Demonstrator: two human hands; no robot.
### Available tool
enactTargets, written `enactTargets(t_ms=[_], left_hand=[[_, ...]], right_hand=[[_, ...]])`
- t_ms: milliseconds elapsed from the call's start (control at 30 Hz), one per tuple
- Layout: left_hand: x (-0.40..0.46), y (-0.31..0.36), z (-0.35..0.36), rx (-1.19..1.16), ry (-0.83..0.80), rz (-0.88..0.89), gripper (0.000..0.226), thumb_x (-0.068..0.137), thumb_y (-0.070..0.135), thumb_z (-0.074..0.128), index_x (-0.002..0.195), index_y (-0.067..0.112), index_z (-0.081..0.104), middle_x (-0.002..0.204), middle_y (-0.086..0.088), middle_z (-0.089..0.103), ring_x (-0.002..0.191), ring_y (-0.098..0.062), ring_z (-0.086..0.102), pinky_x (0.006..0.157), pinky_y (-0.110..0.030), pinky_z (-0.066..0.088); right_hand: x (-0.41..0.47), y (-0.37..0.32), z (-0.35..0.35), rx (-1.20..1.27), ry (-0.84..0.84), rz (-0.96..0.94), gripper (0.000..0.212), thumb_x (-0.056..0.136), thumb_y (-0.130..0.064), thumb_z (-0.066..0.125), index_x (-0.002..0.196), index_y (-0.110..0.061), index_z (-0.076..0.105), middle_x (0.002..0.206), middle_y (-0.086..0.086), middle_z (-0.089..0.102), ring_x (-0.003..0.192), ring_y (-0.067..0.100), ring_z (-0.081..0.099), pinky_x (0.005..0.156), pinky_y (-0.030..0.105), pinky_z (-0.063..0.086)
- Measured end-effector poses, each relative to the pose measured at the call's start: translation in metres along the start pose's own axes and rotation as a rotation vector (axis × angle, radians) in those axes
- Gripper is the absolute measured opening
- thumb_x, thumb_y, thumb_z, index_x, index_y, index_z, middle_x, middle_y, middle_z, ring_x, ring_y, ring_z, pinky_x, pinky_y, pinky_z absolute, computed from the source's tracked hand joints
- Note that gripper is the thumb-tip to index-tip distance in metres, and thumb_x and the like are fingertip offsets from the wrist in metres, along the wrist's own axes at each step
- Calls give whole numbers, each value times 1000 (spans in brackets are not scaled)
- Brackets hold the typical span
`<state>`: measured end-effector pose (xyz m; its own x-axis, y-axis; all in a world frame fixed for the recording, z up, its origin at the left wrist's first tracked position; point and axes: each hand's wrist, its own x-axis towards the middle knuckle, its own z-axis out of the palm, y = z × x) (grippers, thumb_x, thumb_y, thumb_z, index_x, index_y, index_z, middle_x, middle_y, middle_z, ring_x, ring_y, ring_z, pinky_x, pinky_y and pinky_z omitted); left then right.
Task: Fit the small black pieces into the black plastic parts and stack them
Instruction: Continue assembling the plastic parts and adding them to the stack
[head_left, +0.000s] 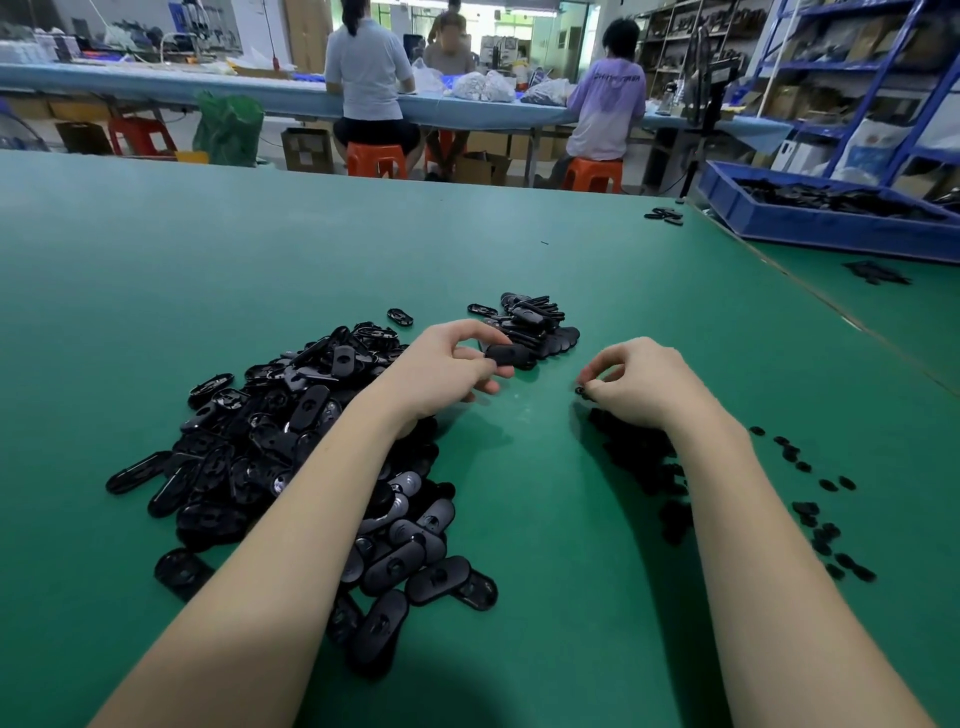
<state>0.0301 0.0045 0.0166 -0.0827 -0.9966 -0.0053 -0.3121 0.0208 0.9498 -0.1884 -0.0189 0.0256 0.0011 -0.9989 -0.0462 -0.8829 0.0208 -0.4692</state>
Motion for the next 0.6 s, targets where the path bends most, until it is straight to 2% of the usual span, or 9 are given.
enactTargets(t_ms=[100,200,333,433,533,600], left_hand=[[1,1,2,-22,15,-9,8,100,16,57,106,18,61,92,2,79,75,-12,70,67,-24,48],[2,-1,4,-11,57,12,4,97,17,61,98,20,64,91,2,77,78,-11,69,69,-24,50],[4,-2,2,-21,144,35,11,93,9,66,89,19,67,79,-1,67,70,-9,64,60,-14,51],[1,0,1,-122,127,44,14,92,-2,63,94,11,66,78,-9,68,62,-11,65,60,-15,53],[-2,3,1,-147,104,55,18,92,-2,63,104,12,66,81,-15,73,60,-12,66,57,-13,49],[-2,4,3,-151,74,54,14,92,0,64,98,13,64,84,-17,74,64,-11,66,60,-15,51]], right_hand=[[-3,-5,1,374,-67,-98,25,94,-17,60,87,-31,79,82,-13,72,61,6,54,55,15,44],[-6,-13,0,632,-155,-111,24,96,-19,63,87,-30,82,82,-17,71,56,3,52,50,13,38],[-7,-18,2,730,-242,-117,18,93,-16,68,85,-26,81,86,-12,71,57,5,51,49,15,33],[-8,-20,6,771,-256,-113,18,90,-14,71,79,-24,79,87,-6,72,54,5,50,49,17,31],[-8,-23,8,796,-244,-115,11,88,-13,74,82,-22,76,92,-1,76,54,7,49,47,16,31],[-9,-25,11,818,-238,-108,8,87,-13,75,84,-21,75,92,2,76,53,8,49,46,16,31]])
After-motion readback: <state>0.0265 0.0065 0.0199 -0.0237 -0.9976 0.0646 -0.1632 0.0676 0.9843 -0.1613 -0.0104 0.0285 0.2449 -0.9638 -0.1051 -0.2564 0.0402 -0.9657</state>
